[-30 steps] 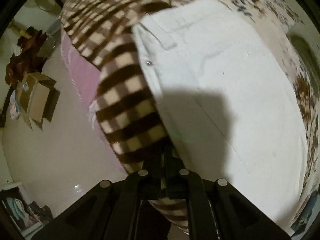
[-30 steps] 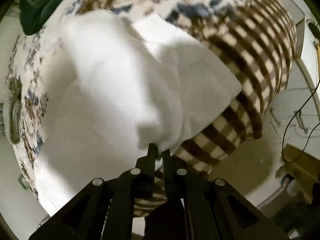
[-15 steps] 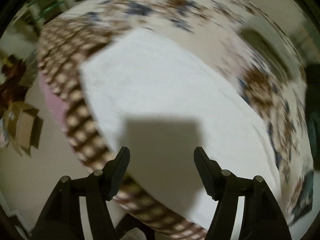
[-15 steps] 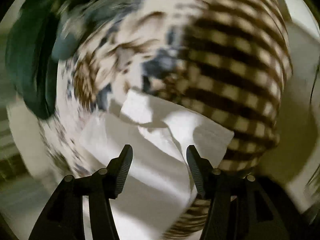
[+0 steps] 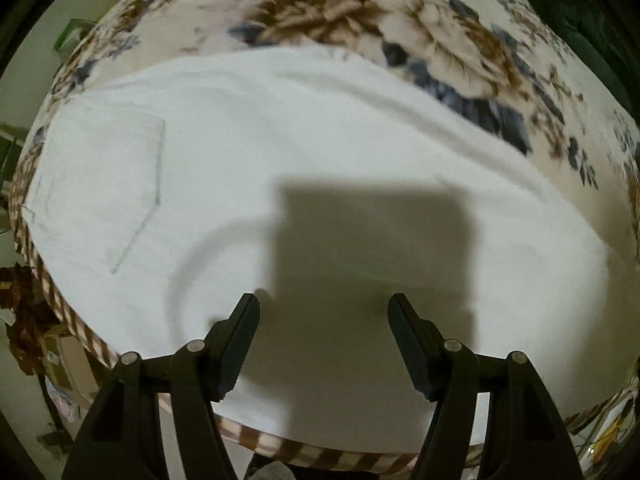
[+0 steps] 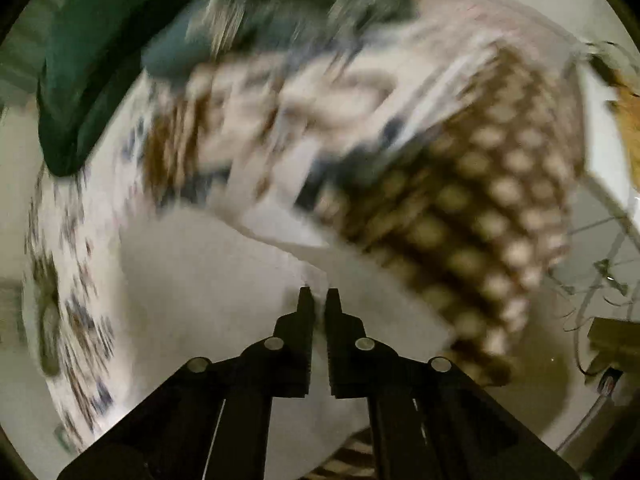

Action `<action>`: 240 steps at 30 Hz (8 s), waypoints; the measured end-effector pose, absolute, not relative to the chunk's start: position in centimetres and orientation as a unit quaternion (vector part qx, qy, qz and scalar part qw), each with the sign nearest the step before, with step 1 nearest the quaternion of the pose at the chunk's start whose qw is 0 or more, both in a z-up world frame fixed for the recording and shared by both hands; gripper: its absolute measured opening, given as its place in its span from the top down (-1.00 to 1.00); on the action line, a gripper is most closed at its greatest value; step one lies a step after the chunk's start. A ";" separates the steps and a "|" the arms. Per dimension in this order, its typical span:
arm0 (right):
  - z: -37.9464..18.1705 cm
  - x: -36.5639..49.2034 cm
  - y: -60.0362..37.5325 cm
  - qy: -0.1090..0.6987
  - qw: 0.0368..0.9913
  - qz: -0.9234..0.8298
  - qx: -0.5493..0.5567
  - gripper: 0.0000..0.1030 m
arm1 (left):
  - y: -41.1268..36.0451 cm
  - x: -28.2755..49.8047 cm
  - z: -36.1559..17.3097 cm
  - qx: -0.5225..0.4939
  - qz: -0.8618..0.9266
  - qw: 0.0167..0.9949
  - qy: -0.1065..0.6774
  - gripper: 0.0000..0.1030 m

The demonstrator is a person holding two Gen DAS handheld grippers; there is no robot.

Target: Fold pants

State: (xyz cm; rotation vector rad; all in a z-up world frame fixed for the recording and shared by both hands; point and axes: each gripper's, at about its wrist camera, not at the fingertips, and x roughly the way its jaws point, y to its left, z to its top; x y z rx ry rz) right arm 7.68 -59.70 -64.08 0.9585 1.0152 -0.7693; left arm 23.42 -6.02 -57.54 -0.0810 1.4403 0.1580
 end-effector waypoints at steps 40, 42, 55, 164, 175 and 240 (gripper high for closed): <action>-68.6 15.8 -61.5 0.633 0.698 -0.151 0.298 0.93 | -4.8 26.3 -62.5 -0.017 0.084 0.725 0.683 -0.71; -66.9 14.5 -61.3 0.597 0.723 -0.170 0.303 0.93 | -4.7 26.2 -62.4 -0.016 0.085 0.725 0.683 -0.72; -66.9 10.9 -65.5 0.546 0.695 -0.198 0.424 0.50 | -4.8 26.8 -63.3 -0.026 0.103 0.720 0.686 -0.90; -64.3 19.6 -2.0 0.619 0.740 0.167 0.204 -0.11 | 26.6 18.4 -60.5 -0.157 0.177 0.731 0.640 -1.00; -65.2 22.3 -3.5 0.675 0.704 0.052 0.215 -0.11 | 28.1 18.9 -61.6 -0.210 0.200 0.727 0.623 -1.00; -67.5 20.4 -6.0 0.713 0.678 -0.010 0.178 -0.06 | 33.9 15.3 -58.6 -0.478 0.176 0.749 0.423 -0.03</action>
